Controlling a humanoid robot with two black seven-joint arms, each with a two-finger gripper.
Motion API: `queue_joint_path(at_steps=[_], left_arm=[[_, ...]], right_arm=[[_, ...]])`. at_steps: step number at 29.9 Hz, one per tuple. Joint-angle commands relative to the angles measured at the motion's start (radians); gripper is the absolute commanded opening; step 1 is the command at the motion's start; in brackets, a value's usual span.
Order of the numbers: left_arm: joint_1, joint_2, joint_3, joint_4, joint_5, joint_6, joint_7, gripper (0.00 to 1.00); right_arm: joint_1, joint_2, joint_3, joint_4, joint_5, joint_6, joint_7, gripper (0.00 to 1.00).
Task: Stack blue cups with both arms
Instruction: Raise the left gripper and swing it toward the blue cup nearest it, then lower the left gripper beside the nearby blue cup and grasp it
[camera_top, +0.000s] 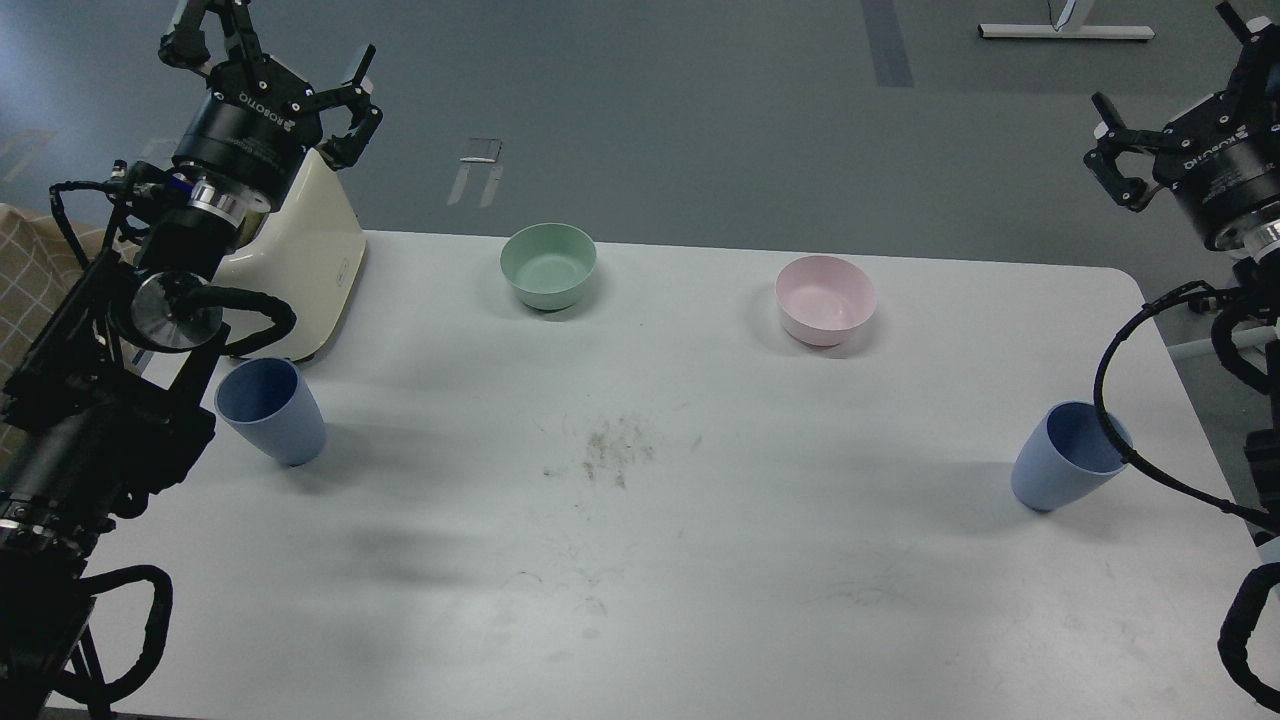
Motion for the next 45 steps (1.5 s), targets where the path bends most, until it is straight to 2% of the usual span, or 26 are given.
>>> queue_joint_path(at_steps=[1, 11, 17, 20, 22, 27, 28, 33, 37, 41, 45], left_arm=[[-0.001, 0.001, 0.005, 0.0, 0.001, 0.0, -0.003, 0.97], [-0.03, 0.039, 0.02, 0.002, 0.019, 0.0, 0.013, 0.98], [-0.021, 0.062, 0.02, -0.021, 0.019, 0.0, -0.014, 0.98], [-0.001, 0.137, 0.02, -0.079, 0.084, 0.0, -0.02, 0.97], [0.058, 0.206, 0.017, -0.198, 0.192, 0.0, -0.03, 0.97], [0.192, 0.319, 0.002, -0.387, 0.424, 0.0, -0.036, 0.96], [0.215, 0.35, -0.007, -0.423, 0.494, 0.0, -0.052, 0.95], [0.275, 0.456, -0.026, -0.504, 0.727, 0.0, -0.124, 0.89], [0.283, 0.521, -0.021, -0.573, 0.877, 0.0, -0.124, 0.86], [0.355, 0.635, 0.003, -0.61, 1.161, 0.0, -0.125, 0.85], [0.384, 0.651, 0.017, -0.609, 1.334, 0.0, -0.129, 0.85]], right_arm=[[0.003, 0.0, -0.012, 0.029, 0.0, 0.0, 0.0, 1.0], [0.006, -0.039, -0.006, 0.025, 0.0, 0.0, -0.002, 1.0], [0.006, -0.046, 0.003, 0.028, 0.002, 0.0, 0.0, 1.0], [0.001, -0.046, 0.015, 0.03, 0.002, 0.0, 0.0, 1.0], [-0.002, -0.046, 0.02, 0.028, 0.002, 0.0, 0.002, 1.0], [-0.013, -0.042, 0.034, 0.026, 0.002, 0.0, 0.003, 1.0], [-0.014, -0.042, 0.034, 0.026, 0.002, 0.0, 0.003, 1.0], [-0.029, -0.042, 0.035, 0.028, 0.002, 0.0, 0.006, 1.0], [-0.04, -0.042, 0.037, 0.028, 0.002, 0.0, 0.008, 1.0], [-0.045, -0.042, 0.057, 0.028, 0.002, 0.0, 0.011, 1.0], [-0.051, -0.042, 0.074, 0.026, 0.002, 0.0, 0.014, 1.0]])
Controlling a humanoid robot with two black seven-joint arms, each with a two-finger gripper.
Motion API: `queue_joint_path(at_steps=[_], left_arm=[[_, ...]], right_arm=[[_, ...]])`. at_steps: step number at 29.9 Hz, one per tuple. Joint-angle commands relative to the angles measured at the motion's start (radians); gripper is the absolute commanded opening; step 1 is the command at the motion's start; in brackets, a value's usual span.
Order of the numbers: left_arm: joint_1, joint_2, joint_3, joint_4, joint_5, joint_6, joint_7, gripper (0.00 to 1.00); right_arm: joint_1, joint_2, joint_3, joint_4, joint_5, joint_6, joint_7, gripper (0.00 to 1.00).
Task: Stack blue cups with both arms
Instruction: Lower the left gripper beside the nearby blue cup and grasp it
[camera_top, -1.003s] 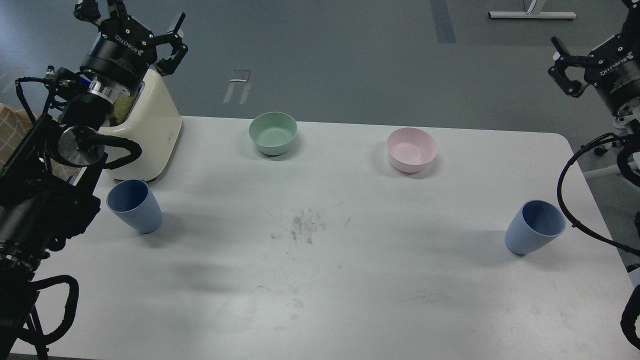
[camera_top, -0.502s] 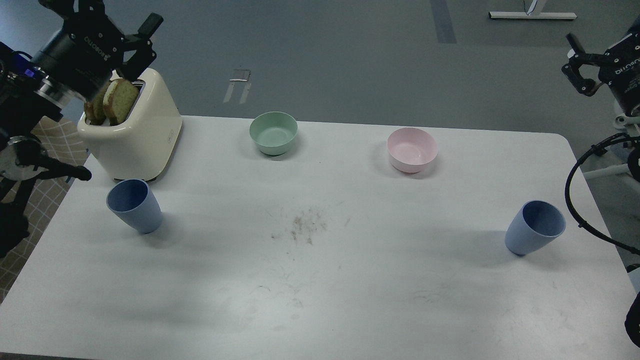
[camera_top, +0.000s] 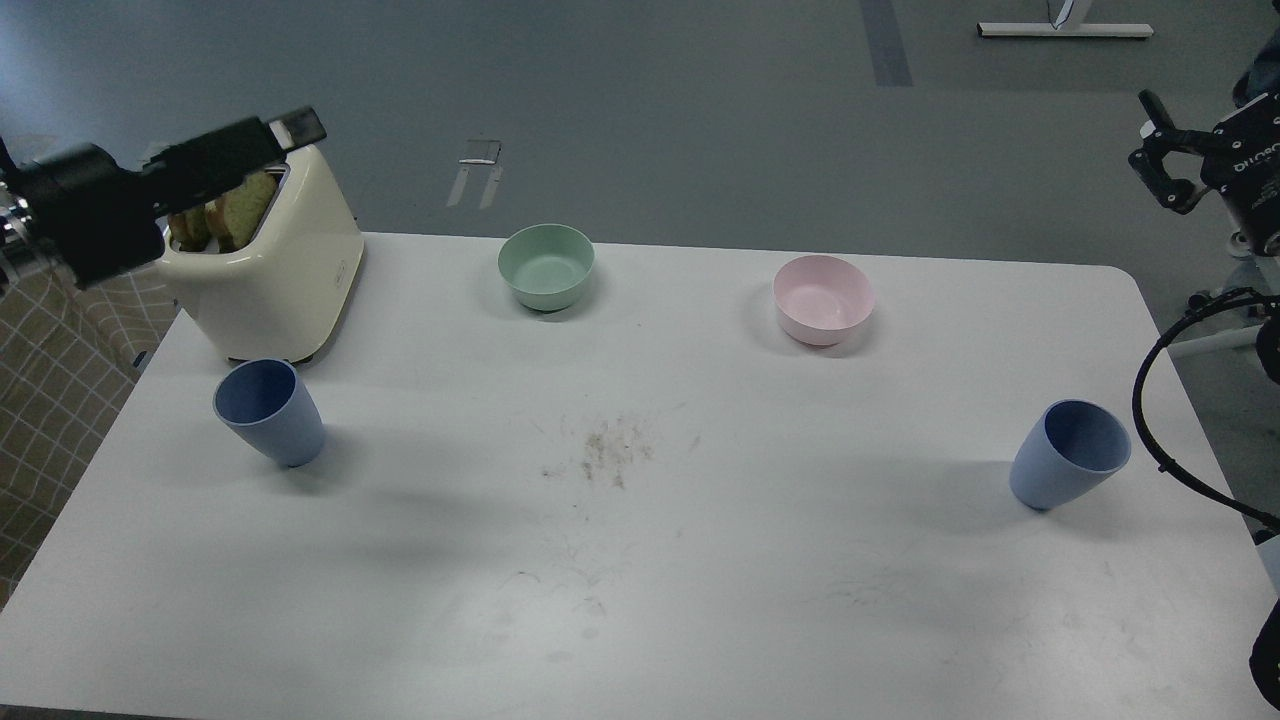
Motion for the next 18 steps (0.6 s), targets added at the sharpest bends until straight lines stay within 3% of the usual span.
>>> queue_joint_path(at_steps=[1, 7, 12, 18], left_arm=[[0.041, 0.015, 0.01, 0.007, 0.164, 0.0, -0.008, 0.84], [0.141, 0.022, 0.033, 0.013, 0.342, 0.008, -0.015, 0.82], [0.146, 0.02, 0.117, 0.105, 0.393, 0.085, -0.017, 0.81], [0.14, 0.014, 0.214, 0.187, 0.395, 0.156, -0.037, 0.72]], right_arm=[[-0.012, 0.0, 0.011, -0.001, 0.0, 0.0, 0.001, 1.0], [-0.029, 0.0, 0.019, -0.001, 0.0, 0.0, 0.001, 1.0], [-0.029, -0.002, 0.026, -0.001, 0.0, 0.0, 0.001, 1.0], [-0.037, -0.002, 0.026, -0.001, 0.001, 0.0, 0.001, 1.0]])
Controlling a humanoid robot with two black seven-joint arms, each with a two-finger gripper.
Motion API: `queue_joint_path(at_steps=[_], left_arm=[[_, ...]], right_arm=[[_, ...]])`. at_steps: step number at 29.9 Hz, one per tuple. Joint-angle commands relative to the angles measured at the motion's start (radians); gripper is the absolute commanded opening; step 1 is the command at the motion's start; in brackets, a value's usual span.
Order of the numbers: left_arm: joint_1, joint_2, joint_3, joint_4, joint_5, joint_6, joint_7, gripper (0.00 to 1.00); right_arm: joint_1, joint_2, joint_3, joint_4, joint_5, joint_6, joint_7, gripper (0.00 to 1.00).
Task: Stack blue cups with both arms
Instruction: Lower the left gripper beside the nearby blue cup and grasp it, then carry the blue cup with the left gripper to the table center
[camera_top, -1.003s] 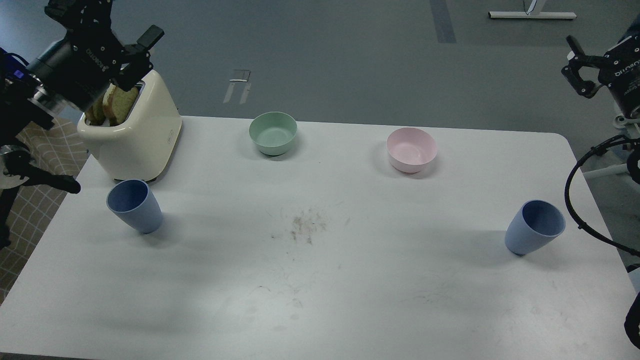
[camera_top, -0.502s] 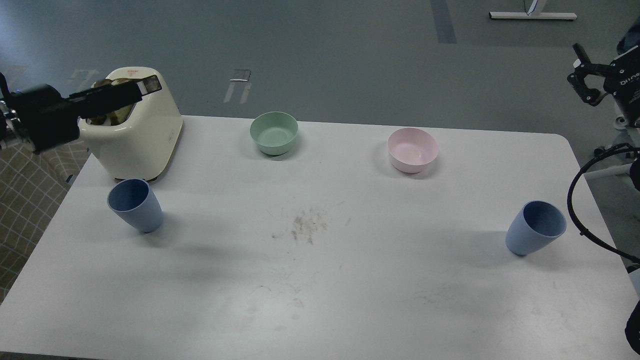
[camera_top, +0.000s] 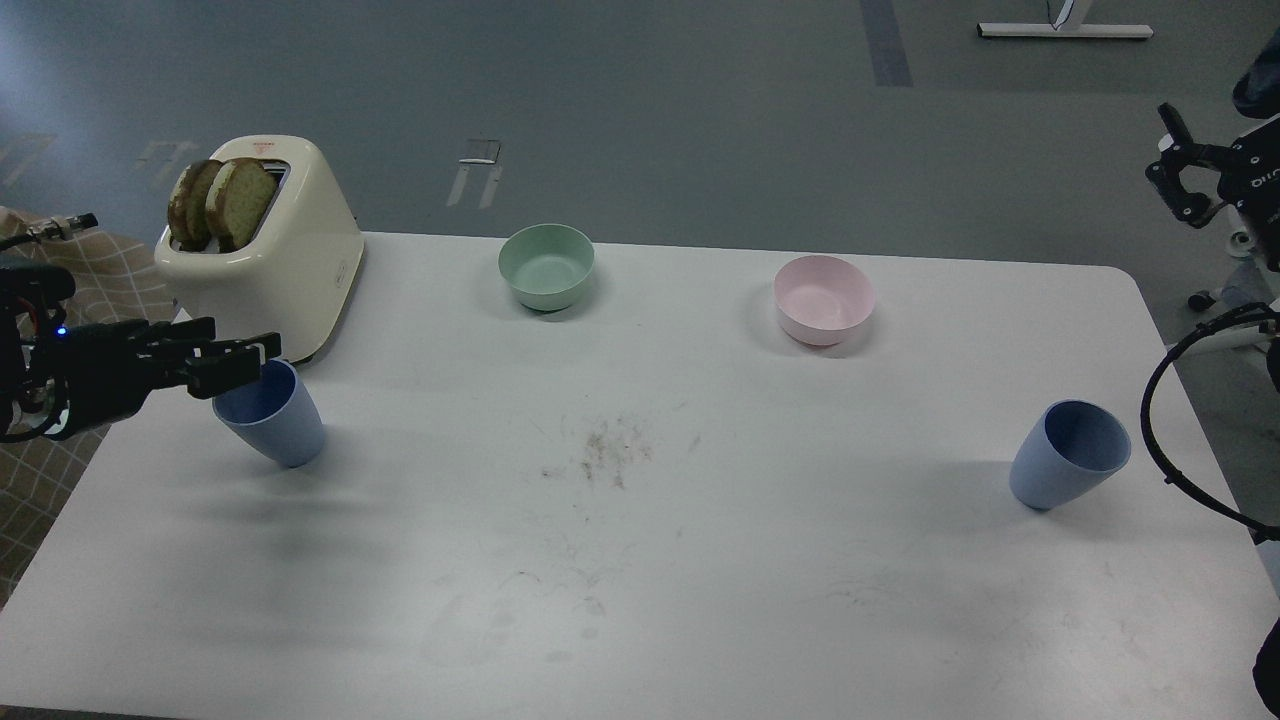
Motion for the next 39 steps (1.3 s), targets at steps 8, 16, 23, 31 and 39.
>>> queue_joint_path(at_steps=[8, 16, 23, 31, 39], left_arm=[[-0.009, -0.024, 0.066, 0.124, -0.004, 0.055, -0.019, 0.63], [-0.009, -0.05, 0.069, 0.139, -0.009, 0.056, -0.03, 0.26], [-0.01, -0.049, 0.069, 0.133, -0.003, 0.056, -0.053, 0.0], [-0.074, -0.034, 0.071, 0.083, 0.002, 0.044, -0.065, 0.0], [-0.364, -0.018, 0.147, -0.144, 0.011, -0.135, -0.055, 0.0]], right_arm=[[-0.012, 0.001, 0.011, 0.0, 0.0, 0.0, 0.001, 1.0], [-0.013, 0.004, 0.011, 0.0, 0.0, 0.0, 0.001, 1.0], [-0.015, 0.004, 0.012, -0.004, 0.0, 0.0, 0.001, 1.0], [-0.041, 0.001, 0.023, -0.004, 0.0, 0.0, 0.001, 1.0], [-0.071, -0.003, 0.058, 0.0, 0.0, 0.0, 0.001, 1.0]])
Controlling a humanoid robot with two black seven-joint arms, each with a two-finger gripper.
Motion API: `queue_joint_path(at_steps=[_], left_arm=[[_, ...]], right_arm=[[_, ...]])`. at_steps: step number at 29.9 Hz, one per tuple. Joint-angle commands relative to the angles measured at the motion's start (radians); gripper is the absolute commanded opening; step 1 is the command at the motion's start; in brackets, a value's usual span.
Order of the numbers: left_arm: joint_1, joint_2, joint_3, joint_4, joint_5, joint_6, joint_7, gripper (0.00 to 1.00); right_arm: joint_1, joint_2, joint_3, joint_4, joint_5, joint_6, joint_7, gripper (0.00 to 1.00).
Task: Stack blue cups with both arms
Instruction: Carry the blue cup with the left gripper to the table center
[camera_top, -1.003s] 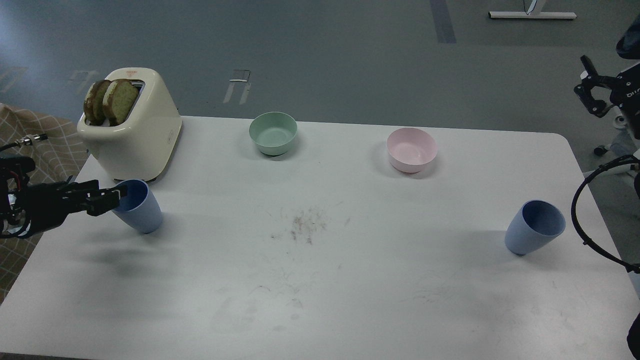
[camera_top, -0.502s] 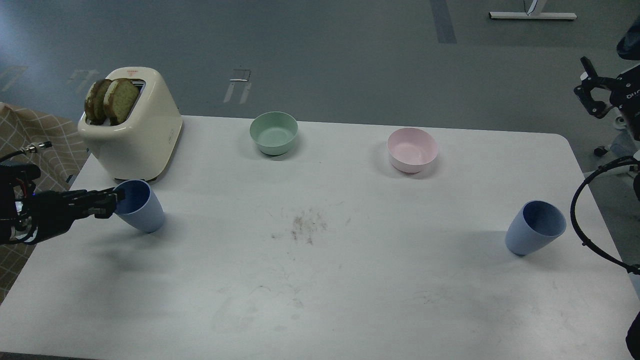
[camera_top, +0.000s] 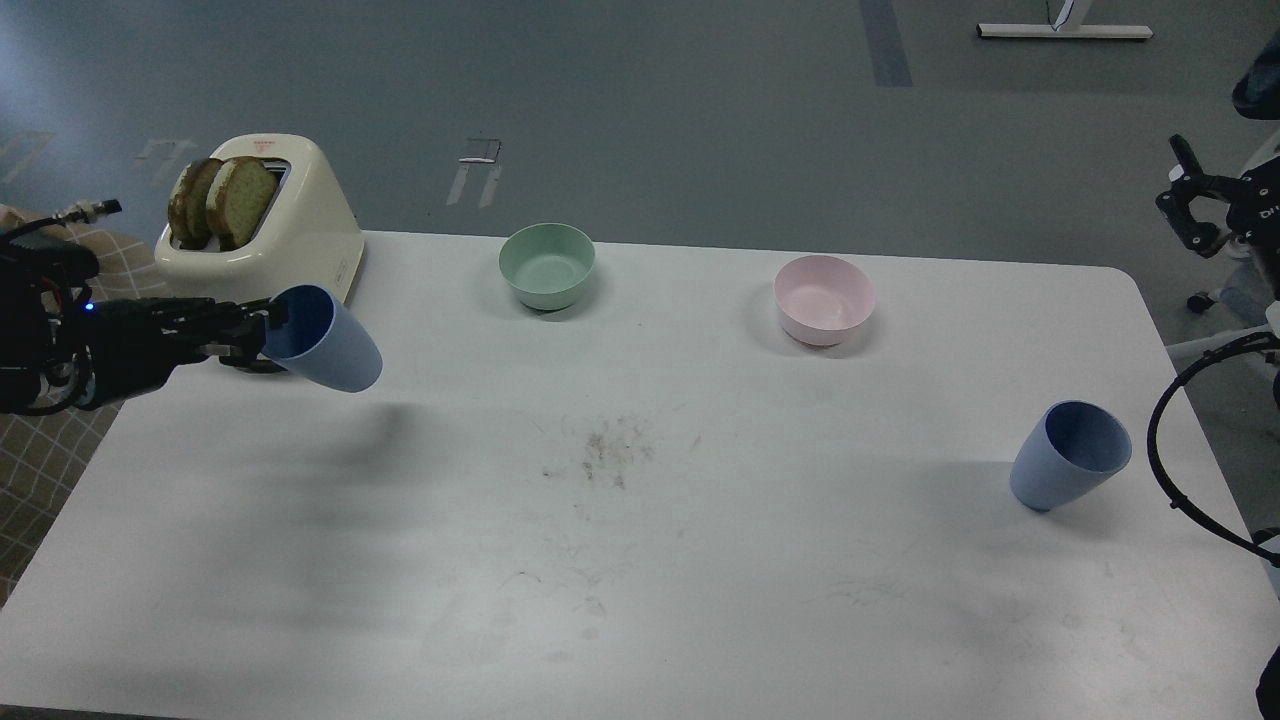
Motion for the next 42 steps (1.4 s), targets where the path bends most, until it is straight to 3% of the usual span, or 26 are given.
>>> queue_joint_path(at_steps=[1, 5, 7, 10, 12, 17, 30, 36, 37, 40, 42], left_arm=[[-0.138, -0.031, 0.085, -0.081, 0.011, -0.059, 0.006, 0.0], [-0.365, -0.148, 0.318, -0.093, 0.061, -0.059, 0.015, 0.0], [-0.416, -0.196, 0.398, -0.09, 0.078, -0.059, 0.025, 0.0], [-0.523, -0.354, 0.568, -0.047, 0.126, -0.059, 0.081, 0.0], [-0.565, -0.452, 0.634, 0.036, 0.135, -0.059, 0.095, 0.0], [-0.618, -0.571, 0.681, 0.148, 0.133, -0.059, 0.095, 0.0], [-0.614, -0.627, 0.744, 0.298, 0.132, -0.059, 0.097, 0.0], [-0.615, -0.632, 0.739, 0.304, 0.124, -0.059, 0.103, 0.0], [-0.614, -0.634, 0.734, 0.304, 0.118, -0.059, 0.109, 0.01], [-0.614, -0.635, 0.731, 0.304, 0.115, -0.041, 0.126, 0.2], [-0.614, -0.647, 0.733, 0.304, 0.115, -0.018, 0.132, 0.41]], right_arm=[[-0.018, -0.002, 0.023, 0.003, 0.0, 0.0, 0.0, 1.0], [-0.059, -0.023, 0.067, 0.015, 0.0, 0.0, 0.0, 1.0], [-0.069, -0.03, 0.073, 0.019, 0.0, 0.0, 0.0, 1.0], [-0.082, -0.033, 0.086, 0.019, 0.0, 0.0, 0.0, 1.0], [-0.083, -0.033, 0.087, 0.021, 0.0, 0.0, 0.0, 1.0], [-0.109, -0.031, 0.092, 0.041, 0.001, 0.0, 0.0, 1.0], [-0.153, -0.027, 0.093, 0.044, 0.037, 0.0, 0.0, 1.0], [-0.153, -0.027, 0.092, 0.047, 0.037, 0.0, 0.0, 1.0], [-0.155, -0.027, 0.092, 0.047, 0.037, 0.0, 0.0, 1.0], [-0.155, -0.027, 0.092, 0.047, 0.037, 0.0, 0.0, 1.0], [-0.161, -0.028, 0.092, 0.049, 0.037, 0.0, 0.0, 1.0]])
